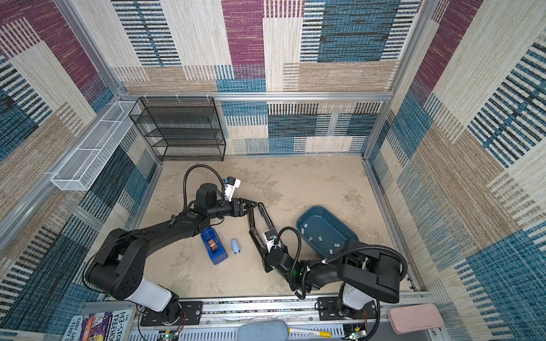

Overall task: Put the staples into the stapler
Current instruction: 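Fold the black stapler top down onto its base with both grippers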

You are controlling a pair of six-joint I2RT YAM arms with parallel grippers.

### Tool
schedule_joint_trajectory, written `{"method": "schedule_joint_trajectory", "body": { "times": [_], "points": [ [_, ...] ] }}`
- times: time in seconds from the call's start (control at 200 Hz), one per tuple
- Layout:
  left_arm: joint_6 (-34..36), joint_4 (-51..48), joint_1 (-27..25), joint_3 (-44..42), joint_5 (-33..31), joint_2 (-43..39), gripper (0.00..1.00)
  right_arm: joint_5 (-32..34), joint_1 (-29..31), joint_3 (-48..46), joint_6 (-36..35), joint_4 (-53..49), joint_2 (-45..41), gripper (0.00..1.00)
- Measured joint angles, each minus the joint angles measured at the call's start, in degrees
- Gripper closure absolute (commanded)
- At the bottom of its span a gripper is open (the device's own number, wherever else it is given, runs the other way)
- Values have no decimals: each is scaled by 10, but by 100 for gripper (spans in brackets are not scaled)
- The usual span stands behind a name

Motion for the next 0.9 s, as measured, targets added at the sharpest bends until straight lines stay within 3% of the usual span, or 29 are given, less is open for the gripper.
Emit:
{"method": "schedule_joint_trajectory", "body": {
  "times": [0.085, 0.446, 0.706, 0.902],
  "points": [
    [0, 2, 0, 0, 0, 2, 36, 1, 1, -5, -1, 8, -2, 56],
    [0, 4, -1, 0, 0, 2, 36, 21, 38, -19, 0, 7, -24, 55],
    [0, 4, -1, 0, 0, 2, 36, 51, 38, -33, 9, 5, -16, 60],
    [0, 4, -3, 0, 0, 2, 36, 55, 38, -26, 8, 12, 5, 71]
  ]
}}
